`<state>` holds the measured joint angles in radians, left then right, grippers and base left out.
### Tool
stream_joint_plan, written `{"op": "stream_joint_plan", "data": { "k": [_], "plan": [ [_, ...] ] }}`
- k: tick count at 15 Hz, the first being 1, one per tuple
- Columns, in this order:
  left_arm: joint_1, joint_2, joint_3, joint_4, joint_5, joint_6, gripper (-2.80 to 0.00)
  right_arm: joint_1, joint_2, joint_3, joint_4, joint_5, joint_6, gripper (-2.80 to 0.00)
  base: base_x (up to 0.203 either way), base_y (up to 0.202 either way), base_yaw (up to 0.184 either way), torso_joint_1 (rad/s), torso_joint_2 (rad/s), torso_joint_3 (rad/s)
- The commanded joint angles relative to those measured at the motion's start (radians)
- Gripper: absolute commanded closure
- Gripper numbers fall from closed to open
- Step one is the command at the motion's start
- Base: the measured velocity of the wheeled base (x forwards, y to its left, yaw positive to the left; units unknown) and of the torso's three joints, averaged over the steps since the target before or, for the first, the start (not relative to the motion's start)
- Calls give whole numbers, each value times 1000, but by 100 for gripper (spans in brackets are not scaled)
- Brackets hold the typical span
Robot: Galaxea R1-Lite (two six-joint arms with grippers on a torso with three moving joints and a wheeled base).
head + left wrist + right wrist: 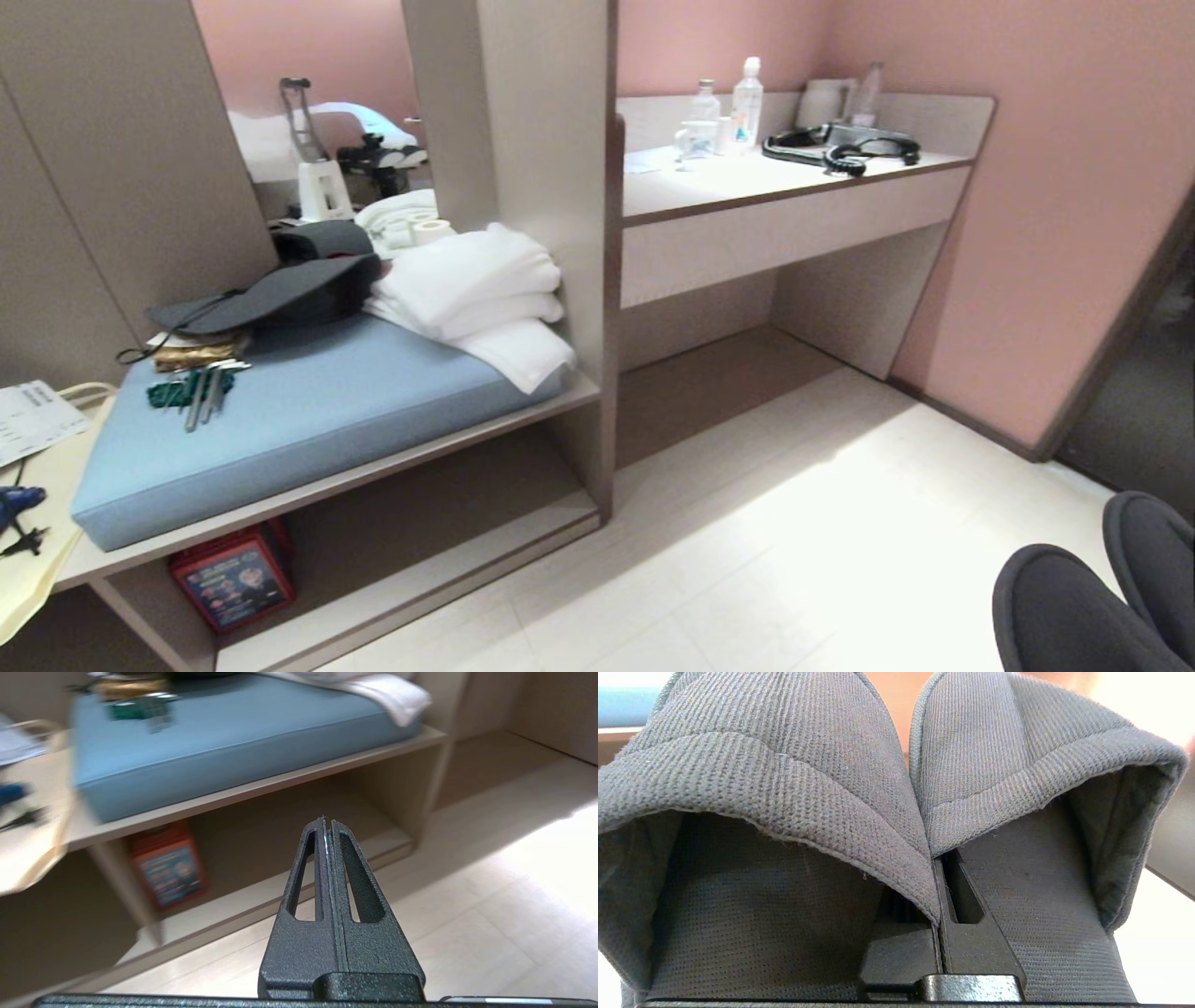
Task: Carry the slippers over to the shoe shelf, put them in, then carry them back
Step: Place the slippers on the floor
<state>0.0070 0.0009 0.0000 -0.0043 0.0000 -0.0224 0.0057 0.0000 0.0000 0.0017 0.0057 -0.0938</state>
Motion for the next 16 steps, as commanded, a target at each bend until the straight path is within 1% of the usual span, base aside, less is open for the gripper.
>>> {"op": "stream_joint_plan", "data": {
  "k": [1, 4, 6, 16],
  "plan": [
    [1, 1, 0, 0, 0, -1, 0, 0, 2, 0, 1, 0, -1, 0, 0, 12, -177, 7, 2, 7],
    [1, 1, 0, 0, 0, -1, 0, 0, 2, 2, 0, 0, -1, 0, 1, 8, -165, 3, 5, 4],
    [1, 1, 0, 0, 0, 0, 0, 0, 2, 0, 0, 0, -1, 0, 1, 7, -86, 2, 6, 3],
    [1, 1, 0, 0, 0, 1, 0, 0, 2, 0, 0, 0, -1, 0, 0, 0, 0, 0, 0, 0]
  ]
}}
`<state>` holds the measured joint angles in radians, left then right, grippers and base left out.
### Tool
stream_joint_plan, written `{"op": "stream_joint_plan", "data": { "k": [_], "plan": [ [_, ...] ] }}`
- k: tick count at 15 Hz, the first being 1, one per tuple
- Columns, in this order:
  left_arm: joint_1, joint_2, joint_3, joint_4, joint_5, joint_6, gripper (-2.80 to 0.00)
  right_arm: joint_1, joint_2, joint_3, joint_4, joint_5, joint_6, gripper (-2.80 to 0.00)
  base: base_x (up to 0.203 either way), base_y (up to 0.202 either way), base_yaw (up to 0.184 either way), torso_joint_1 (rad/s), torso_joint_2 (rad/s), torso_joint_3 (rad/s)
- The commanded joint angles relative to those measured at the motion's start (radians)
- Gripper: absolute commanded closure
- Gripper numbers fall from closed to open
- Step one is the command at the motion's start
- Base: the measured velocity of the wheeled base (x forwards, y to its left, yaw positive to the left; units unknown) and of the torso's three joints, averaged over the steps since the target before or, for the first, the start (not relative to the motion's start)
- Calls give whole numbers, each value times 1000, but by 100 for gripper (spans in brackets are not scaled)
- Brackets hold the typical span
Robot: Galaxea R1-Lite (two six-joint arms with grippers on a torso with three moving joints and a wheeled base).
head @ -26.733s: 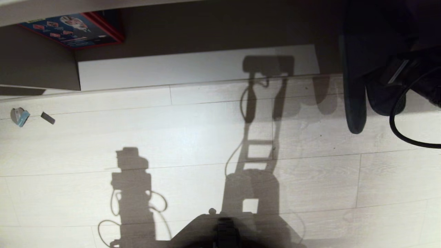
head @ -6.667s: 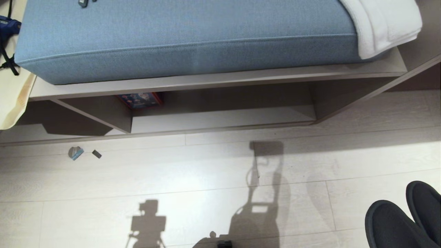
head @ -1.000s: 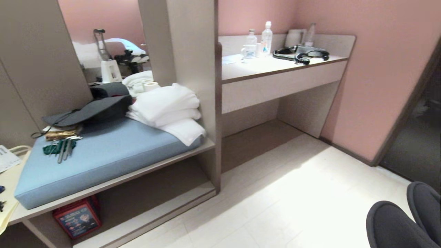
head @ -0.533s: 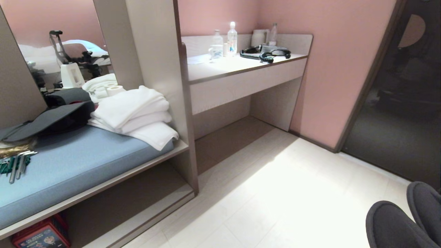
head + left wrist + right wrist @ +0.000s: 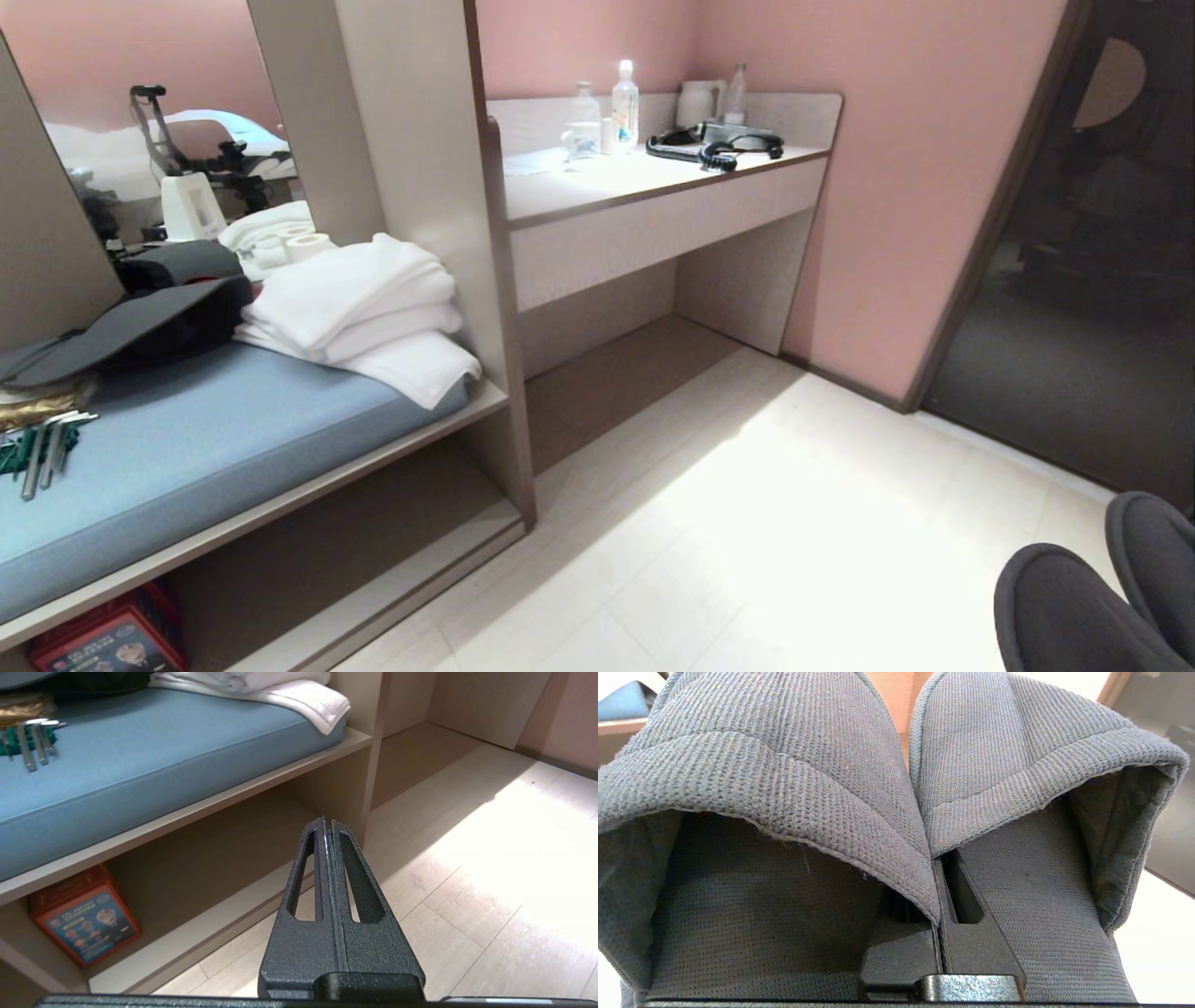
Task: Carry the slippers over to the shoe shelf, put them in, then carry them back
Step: Place the slippers on the floor
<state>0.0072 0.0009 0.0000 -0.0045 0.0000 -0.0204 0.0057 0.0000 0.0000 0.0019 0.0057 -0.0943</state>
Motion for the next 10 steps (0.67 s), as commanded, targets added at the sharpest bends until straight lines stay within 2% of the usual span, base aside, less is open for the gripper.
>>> {"op": "stream_joint_plan", "data": {
  "k": [1, 10],
  "plan": [
    [0, 1, 0, 0, 0, -1, 0, 0, 2, 0, 0, 0, -1, 0, 101, 0, 1, 1, 1, 4],
    [0, 1, 0, 0, 0, -1, 0, 0, 2, 0, 0, 0, 2, 0, 194, 0, 0, 3, 4, 2]
  ]
}}
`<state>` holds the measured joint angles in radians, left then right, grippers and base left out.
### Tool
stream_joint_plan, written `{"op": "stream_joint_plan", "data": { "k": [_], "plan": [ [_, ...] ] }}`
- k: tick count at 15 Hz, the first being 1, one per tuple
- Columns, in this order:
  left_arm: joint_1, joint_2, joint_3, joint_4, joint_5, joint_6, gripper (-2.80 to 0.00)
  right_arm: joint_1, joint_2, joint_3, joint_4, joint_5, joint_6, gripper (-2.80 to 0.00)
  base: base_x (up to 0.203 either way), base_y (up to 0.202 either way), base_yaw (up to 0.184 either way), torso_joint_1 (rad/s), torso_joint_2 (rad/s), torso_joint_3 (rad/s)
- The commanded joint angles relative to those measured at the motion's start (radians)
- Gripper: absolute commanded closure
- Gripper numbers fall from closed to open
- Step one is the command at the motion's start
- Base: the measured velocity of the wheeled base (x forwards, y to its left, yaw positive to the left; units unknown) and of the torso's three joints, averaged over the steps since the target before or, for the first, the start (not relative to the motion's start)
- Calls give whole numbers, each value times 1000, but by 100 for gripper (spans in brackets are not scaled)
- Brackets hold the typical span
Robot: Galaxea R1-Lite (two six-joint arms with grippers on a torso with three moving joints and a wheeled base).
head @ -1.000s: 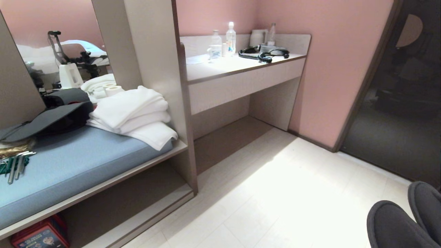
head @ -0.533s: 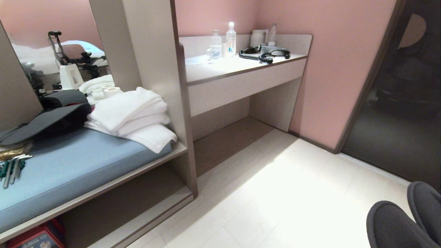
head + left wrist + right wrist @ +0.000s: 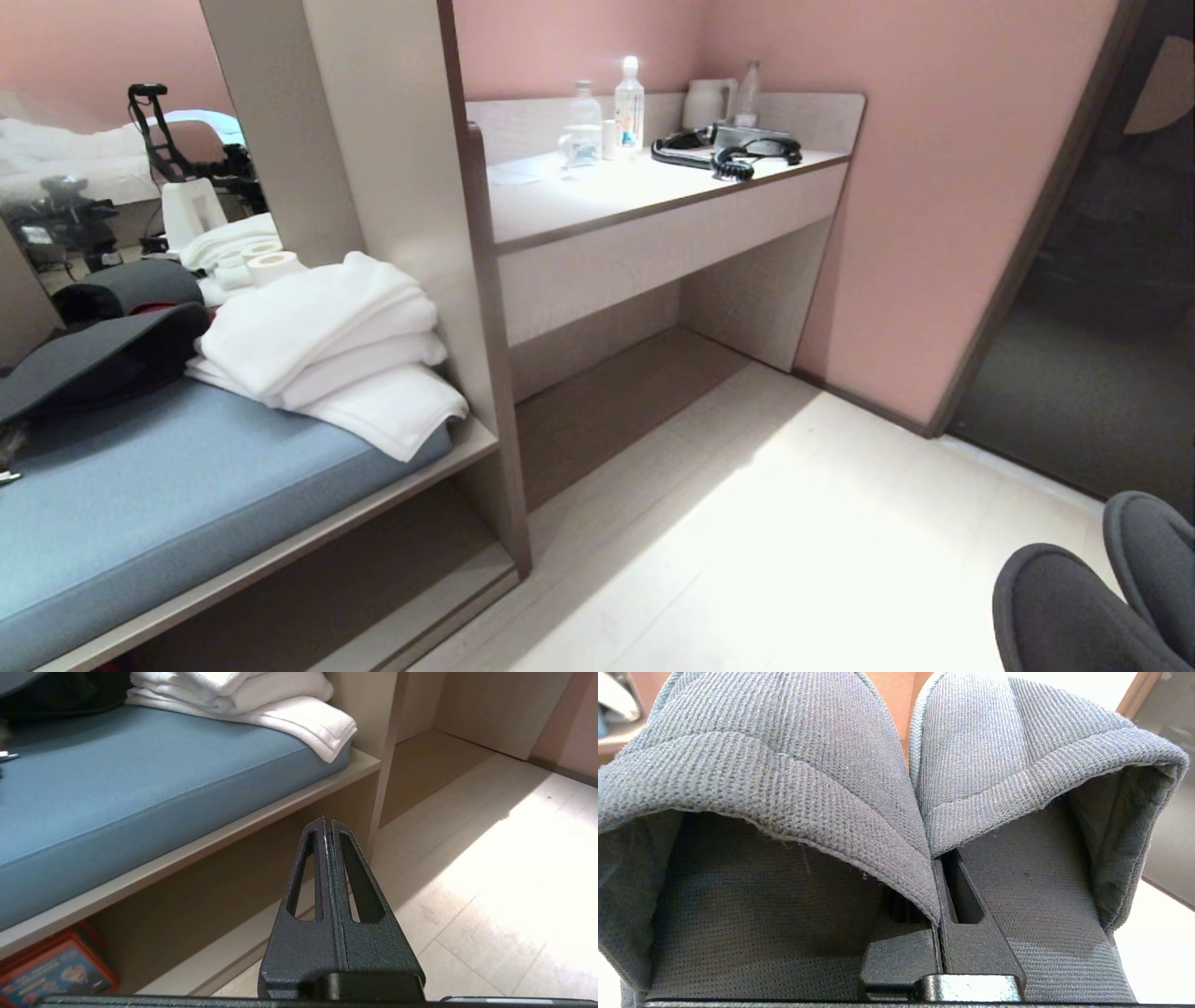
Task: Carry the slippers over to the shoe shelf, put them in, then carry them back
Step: Place the slippers on the floor
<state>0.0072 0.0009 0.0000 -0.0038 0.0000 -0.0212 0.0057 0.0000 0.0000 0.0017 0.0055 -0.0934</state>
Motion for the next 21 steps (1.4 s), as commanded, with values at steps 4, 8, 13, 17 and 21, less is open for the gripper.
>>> {"op": "stream_joint_plan", "data": {
  "k": [4, 8, 13, 17, 21],
  "plan": [
    [0, 1, 0, -1, 0, 0, 0, 0, 2, 0, 0, 1, -3, 0, 183, 0, 0, 5, 2, 0],
    [0, 1, 0, -1, 0, 1, 0, 0, 2, 0, 0, 2, 7, 0, 15, 0, 1, 3, 1, -1],
    [-1, 1, 0, -1, 0, 1, 0, 0, 2, 0, 0, 2, 7, 0, 0, 0, 0, 1, 1, -65],
    [0, 1, 0, 1, 0, 1, 0, 0, 2, 0, 0, 2, 6, 0, 0, 0, 0, 3, 2, -190],
    [0, 1, 0, 1, 0, 1, 0, 0, 2, 0, 0, 2, 6, 0, 0, 0, 0, 2, 6, -200]
  ]
}}
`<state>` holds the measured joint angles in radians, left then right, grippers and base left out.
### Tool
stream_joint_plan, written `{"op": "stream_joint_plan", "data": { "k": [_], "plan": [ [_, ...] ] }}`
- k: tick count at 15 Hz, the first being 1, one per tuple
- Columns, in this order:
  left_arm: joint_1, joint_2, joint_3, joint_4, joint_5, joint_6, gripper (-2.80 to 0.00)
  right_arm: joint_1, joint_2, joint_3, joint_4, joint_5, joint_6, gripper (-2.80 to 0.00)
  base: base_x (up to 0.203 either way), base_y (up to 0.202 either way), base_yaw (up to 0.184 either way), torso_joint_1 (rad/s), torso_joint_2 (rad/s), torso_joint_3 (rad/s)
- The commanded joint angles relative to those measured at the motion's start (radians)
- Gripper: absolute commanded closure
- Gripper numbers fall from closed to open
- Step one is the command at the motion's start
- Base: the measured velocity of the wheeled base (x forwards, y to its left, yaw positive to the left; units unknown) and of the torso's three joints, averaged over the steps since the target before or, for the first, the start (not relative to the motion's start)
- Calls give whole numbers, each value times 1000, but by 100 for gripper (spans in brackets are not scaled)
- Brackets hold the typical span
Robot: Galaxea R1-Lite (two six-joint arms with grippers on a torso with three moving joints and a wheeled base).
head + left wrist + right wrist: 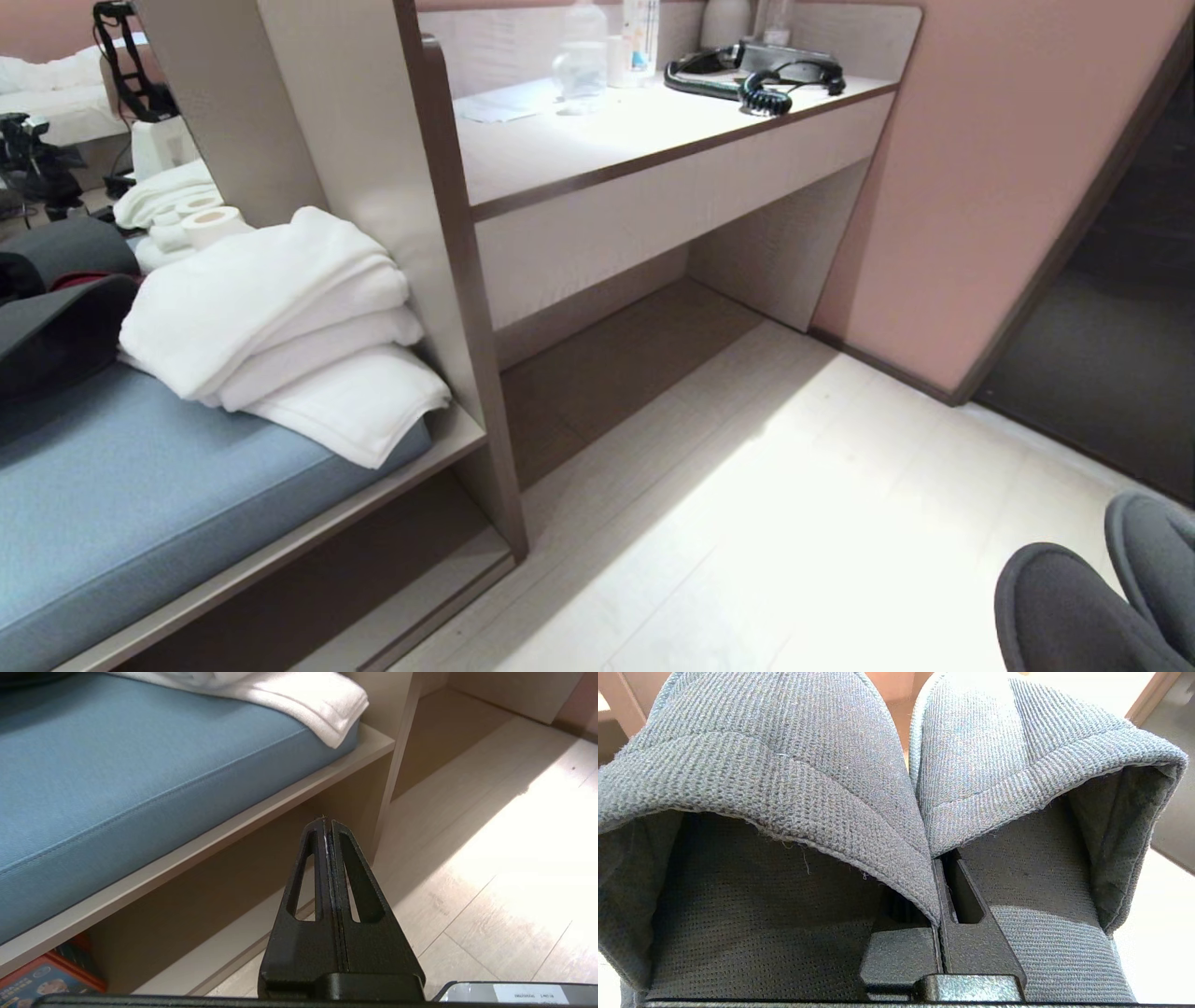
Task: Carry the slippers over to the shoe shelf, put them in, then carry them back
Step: Place the slippers on the floor
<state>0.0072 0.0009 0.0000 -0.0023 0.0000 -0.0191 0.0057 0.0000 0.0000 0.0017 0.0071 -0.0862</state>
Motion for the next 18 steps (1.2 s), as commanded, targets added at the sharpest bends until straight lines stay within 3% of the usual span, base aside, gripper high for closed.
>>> {"op": "stream_joint_plan", "data": {
  "k": [1, 18],
  "plan": [
    [0, 1, 0, -1, 0, -1, 0, 0, 2, 0, 0, 1, -3, 0, 0, 0, 0, 6, 2, -204],
    [0, 5, 0, 2, 0, -1, 0, 0, 0, 0, 1, 2, -3, 0, 0, 0, 0, 4, 2, -198]
  ]
}}
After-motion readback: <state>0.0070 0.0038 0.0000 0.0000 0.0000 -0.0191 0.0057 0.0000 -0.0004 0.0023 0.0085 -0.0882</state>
